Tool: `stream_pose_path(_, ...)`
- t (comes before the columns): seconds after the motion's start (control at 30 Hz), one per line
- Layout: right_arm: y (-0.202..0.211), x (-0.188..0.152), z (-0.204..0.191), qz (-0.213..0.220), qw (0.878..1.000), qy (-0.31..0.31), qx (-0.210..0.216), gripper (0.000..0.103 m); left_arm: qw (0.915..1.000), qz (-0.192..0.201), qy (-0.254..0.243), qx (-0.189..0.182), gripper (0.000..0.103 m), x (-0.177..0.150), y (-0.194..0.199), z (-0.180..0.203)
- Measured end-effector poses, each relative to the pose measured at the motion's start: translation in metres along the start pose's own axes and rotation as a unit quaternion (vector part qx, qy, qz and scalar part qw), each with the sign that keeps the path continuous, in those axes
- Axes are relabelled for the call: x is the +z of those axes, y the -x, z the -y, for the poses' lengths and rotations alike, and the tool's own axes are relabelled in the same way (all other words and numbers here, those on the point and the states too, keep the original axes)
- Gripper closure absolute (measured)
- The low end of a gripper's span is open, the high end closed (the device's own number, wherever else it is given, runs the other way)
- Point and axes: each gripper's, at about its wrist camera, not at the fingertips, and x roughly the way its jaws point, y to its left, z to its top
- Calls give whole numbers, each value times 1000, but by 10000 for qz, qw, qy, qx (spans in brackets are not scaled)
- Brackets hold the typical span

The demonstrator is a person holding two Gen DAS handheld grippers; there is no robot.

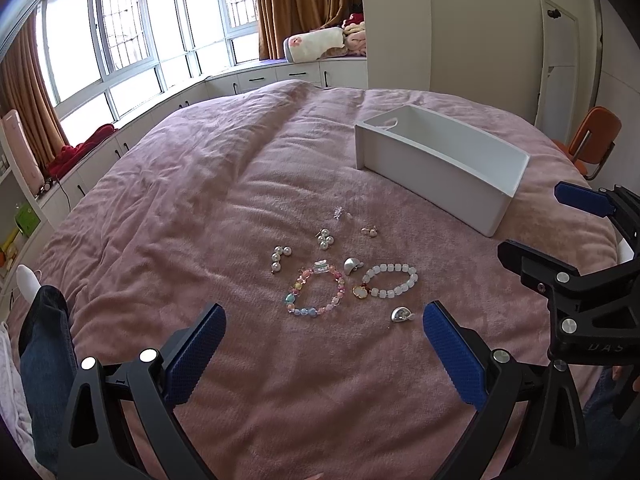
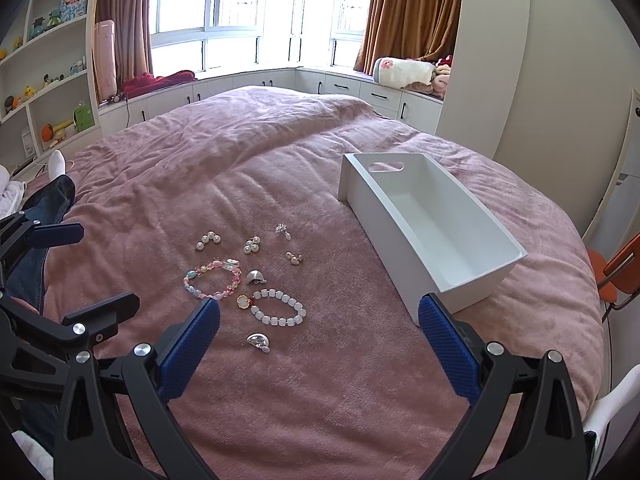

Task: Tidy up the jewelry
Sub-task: 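Grasp the pastel beaded bracelet with the left tool while the right tool grasps the white bead bracelet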

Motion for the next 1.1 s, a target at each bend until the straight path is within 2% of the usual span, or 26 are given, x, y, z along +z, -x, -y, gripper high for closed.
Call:
stream_pose_path(0.3, -3, 0, 0, -33, 10000, -25, -1, 5, 10000, -18, -3, 9, 3, 0, -1, -1)
stream_pose_path(0.43, -16, 2, -2, -148, 9999, -47, 5, 5, 9999, -39, -2, 110, 3, 2, -14, -6)
stream_pose_path(0.53, -33, 5, -1, -286, 9995, -146, 37, 5, 9996, -52, 4, 264, 3, 7, -29, -14)
stream_pose_path(0.7, -64, 9, 0, -454, 9986, -268, 59, 5, 9979, -293, 66, 566, 3, 15, -66, -34)
stream_pose_path(0.87, -98, 12, 1, -567, 9975, -406, 122, 5, 9972, -488, 262, 506, 3, 24, -104, -57)
stream_pose_path(0.97, -121, 12, -1, -683, 9970, -352, 111, 9, 9969, -622, 268, 395, 3, 26, -129, -66)
stream_pose_path(1.03, -136, 10, -4, -804, 9963, -274, 113, 19, 9967, -696, 251, 321, 3, 25, -147, -70)
stream_pose_path(1.1, -152, 7, -8, -959, 9952, -169, 43, 23, 9965, -769, 200, 261, 3, 23, -162, -72)
